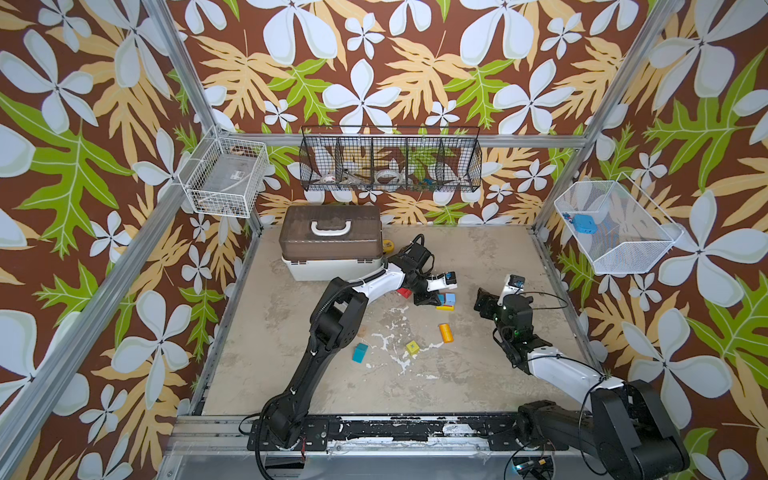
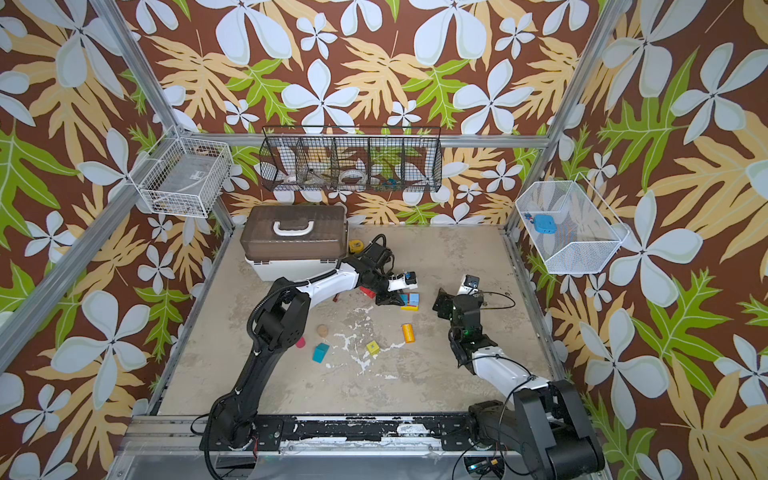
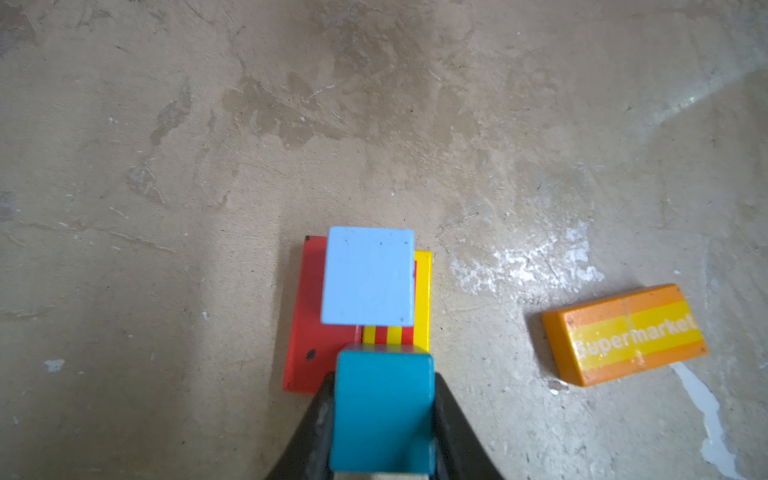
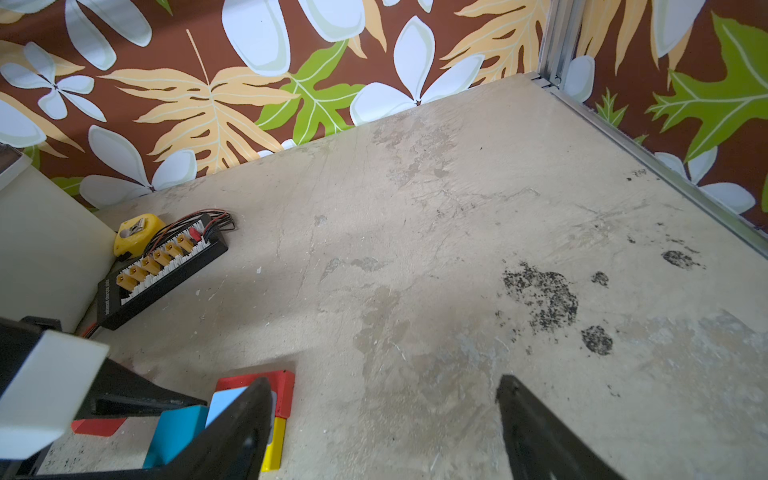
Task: Build the wood block tower
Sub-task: 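Lower the teal block beside the light blue block and open the left gripper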
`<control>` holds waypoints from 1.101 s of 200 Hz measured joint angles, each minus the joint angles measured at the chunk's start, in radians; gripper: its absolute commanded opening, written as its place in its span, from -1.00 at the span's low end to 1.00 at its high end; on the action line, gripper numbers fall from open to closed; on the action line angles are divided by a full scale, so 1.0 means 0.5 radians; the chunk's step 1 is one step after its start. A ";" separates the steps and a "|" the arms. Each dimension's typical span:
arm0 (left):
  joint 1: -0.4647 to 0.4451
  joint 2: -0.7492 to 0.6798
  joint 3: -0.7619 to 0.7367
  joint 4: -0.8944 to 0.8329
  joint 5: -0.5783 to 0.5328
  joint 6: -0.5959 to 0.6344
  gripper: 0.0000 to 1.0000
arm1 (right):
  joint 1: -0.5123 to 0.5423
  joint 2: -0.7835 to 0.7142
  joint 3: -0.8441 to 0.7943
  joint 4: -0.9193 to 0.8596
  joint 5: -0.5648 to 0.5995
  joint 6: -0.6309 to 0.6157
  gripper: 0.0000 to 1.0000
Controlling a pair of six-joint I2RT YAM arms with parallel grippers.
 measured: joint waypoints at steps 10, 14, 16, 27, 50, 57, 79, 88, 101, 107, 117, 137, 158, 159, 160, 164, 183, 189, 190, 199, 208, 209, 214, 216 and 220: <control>0.000 0.007 0.008 -0.002 -0.001 0.000 -1.00 | 0.001 0.000 0.000 0.000 0.000 -0.001 0.70; 0.000 0.010 0.012 -0.003 0.000 0.000 -1.00 | 0.001 0.000 0.000 0.000 0.000 -0.001 0.70; 0.000 0.011 0.014 -0.003 0.001 0.000 -1.00 | 0.001 0.000 0.000 0.000 0.000 -0.001 0.70; 0.000 0.021 0.031 -0.004 0.001 -0.001 -1.00 | 0.002 0.000 0.000 0.000 0.000 -0.001 0.70; 0.000 0.043 0.066 -0.008 0.001 -0.002 -1.00 | 0.002 0.000 0.000 0.000 0.000 -0.001 0.70; 0.000 0.048 0.075 -0.011 0.002 -0.002 -1.00 | 0.002 0.000 0.000 0.000 0.000 -0.001 0.70; 0.000 0.060 0.089 -0.011 0.004 -0.003 -1.00 | 0.005 0.000 0.000 0.000 0.000 -0.002 0.70; 0.000 0.063 0.095 -0.011 0.005 -0.003 -0.99 | 0.006 0.000 0.000 0.000 0.000 -0.004 0.70; 0.000 0.066 0.098 -0.011 0.007 -0.003 -0.96 | 0.006 0.000 0.000 0.000 0.000 -0.007 0.70; 0.000 0.066 0.099 -0.011 0.006 -0.004 -0.95 | 0.006 0.000 0.000 0.000 0.000 -0.007 0.70; 0.000 0.066 0.099 -0.011 0.006 -0.004 -0.93 | 0.006 0.000 0.000 0.000 0.000 -0.007 0.70; -0.001 0.066 0.099 -0.011 0.006 -0.005 -0.89 | 0.011 0.000 0.000 0.000 0.000 -0.007 0.70; -0.003 0.066 0.099 -0.011 -0.001 -0.010 -0.83 | 0.011 0.000 0.000 0.000 0.000 -0.007 0.70; -0.003 0.066 0.099 -0.011 -0.001 -0.010 -0.83 | 0.011 0.000 0.000 0.000 0.000 -0.007 0.70; -0.003 0.066 0.099 -0.011 -0.001 -0.010 -0.82 | 0.011 0.000 0.000 0.000 0.001 -0.007 0.70; -0.004 0.066 0.099 -0.010 -0.002 -0.010 -0.80 | 0.011 0.000 0.000 0.000 0.001 -0.008 0.70; -0.007 0.066 0.099 -0.010 -0.008 -0.011 -0.69 | 0.011 0.000 0.000 0.000 0.001 -0.008 0.70; -0.008 0.066 0.099 -0.008 -0.010 -0.011 -0.64 | 0.011 0.000 0.000 0.000 0.001 -0.008 0.70; -0.008 0.066 0.099 -0.008 -0.011 -0.011 -0.63 | 0.011 0.000 0.000 0.000 0.001 -0.008 0.70; -0.011 0.066 0.099 -0.005 -0.014 -0.011 -0.60 | 0.011 0.000 0.000 0.000 0.001 -0.008 0.70; -0.014 0.066 0.099 -0.001 -0.019 -0.011 -0.57 | 0.011 0.000 0.000 0.000 0.001 -0.008 0.70; -0.014 0.066 0.099 -0.001 -0.020 -0.011 -0.57 | 0.011 0.000 0.000 0.000 0.001 -0.008 0.70; -0.016 0.066 0.099 0.002 -0.022 -0.011 -0.48 | 0.011 0.000 0.000 0.000 0.001 -0.008 0.70; -0.017 0.066 0.099 0.002 -0.023 -0.011 -0.43 | 0.011 0.000 0.000 0.000 0.001 -0.008 0.70; -0.018 0.066 0.099 0.004 -0.027 -0.012 0.08 | 0.011 0.000 0.000 0.000 0.001 -0.008 0.70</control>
